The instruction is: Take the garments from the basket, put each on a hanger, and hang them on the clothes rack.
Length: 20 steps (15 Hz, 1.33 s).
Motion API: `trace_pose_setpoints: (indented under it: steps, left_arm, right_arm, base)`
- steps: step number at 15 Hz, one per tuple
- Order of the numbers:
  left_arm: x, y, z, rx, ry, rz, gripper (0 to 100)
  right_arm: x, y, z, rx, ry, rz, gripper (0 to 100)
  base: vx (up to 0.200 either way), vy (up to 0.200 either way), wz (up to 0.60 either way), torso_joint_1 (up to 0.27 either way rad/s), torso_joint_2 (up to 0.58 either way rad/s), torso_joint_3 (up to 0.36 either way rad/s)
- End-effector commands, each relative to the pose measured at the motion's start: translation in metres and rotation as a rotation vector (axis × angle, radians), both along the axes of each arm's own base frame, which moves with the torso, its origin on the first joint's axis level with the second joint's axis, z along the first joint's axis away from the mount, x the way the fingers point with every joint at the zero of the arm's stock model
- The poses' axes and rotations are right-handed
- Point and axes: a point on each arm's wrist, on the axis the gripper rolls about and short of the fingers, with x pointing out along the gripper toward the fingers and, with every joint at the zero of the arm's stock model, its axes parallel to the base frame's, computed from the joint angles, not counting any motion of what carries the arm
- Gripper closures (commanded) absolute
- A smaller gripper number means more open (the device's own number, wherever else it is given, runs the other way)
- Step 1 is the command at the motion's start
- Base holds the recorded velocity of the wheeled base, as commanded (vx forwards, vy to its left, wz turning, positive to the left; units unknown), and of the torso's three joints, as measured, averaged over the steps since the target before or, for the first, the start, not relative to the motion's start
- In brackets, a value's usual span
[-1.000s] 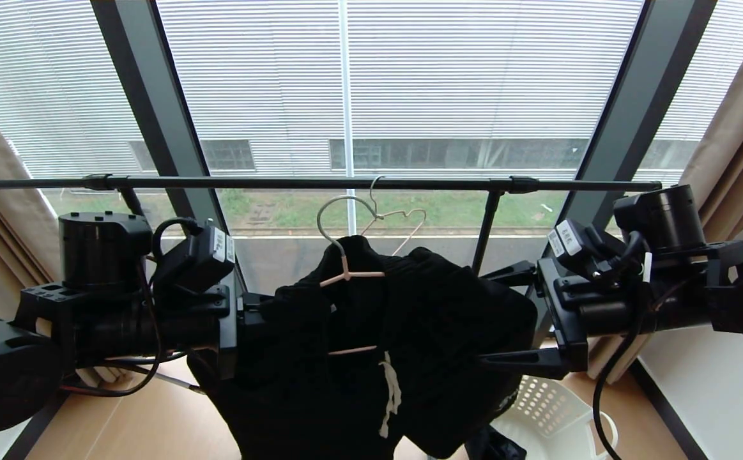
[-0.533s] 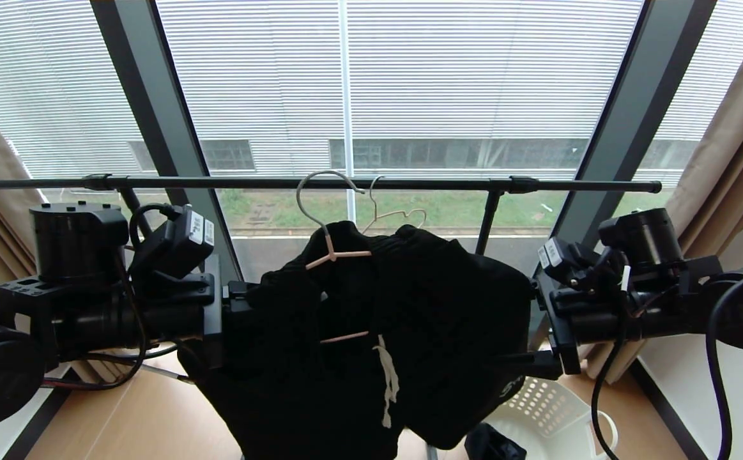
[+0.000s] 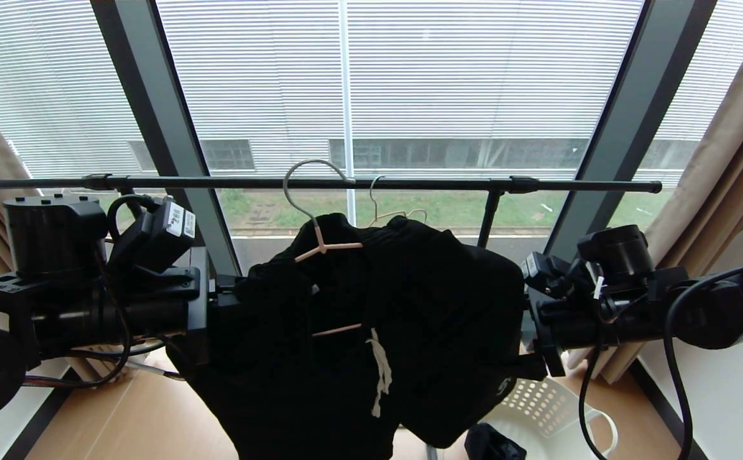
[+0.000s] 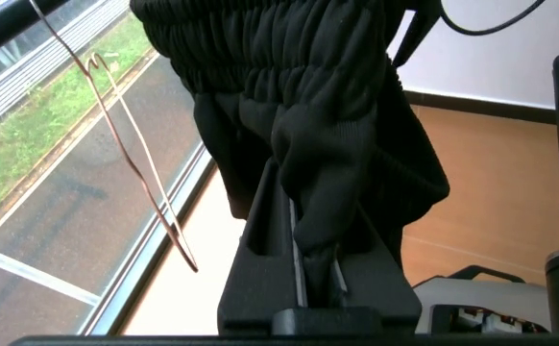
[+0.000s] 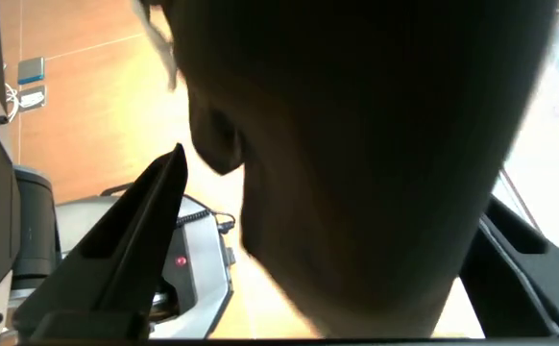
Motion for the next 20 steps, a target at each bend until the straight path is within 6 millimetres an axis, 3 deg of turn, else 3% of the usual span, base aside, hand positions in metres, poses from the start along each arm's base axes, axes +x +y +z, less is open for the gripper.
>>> trace_pose_setpoints:
  steps: [1, 10, 20]
  left_arm:
    - [-0.001, 0.001, 0.001, -0.001, -0.005, 0.002, 100]
    - [0.003, 0.009, 0.003, -0.002, -0.011, 0.034, 100]
    - [0.006, 0.015, 0.007, -0.014, -0.009, 0.064, 100]
  right_arm:
    - [0.002, 0.0, -0.002, 0.0, 0.01, -0.003, 100]
    - [-0.008, -0.033, 0.001, 0.003, 0.024, -0.108, 100]
    - [-0.013, -0.056, -0.004, -0.003, 0.041, -0.178, 100]
  base:
    - [0.0, 0.0, 0.0, 0.0, 0.0, 0.0]
    - [0.0, 0.0, 0.0, 0.0, 0.0, 0.0]
    - [0.0, 0.0, 0.0, 0.0, 0.0, 0.0]
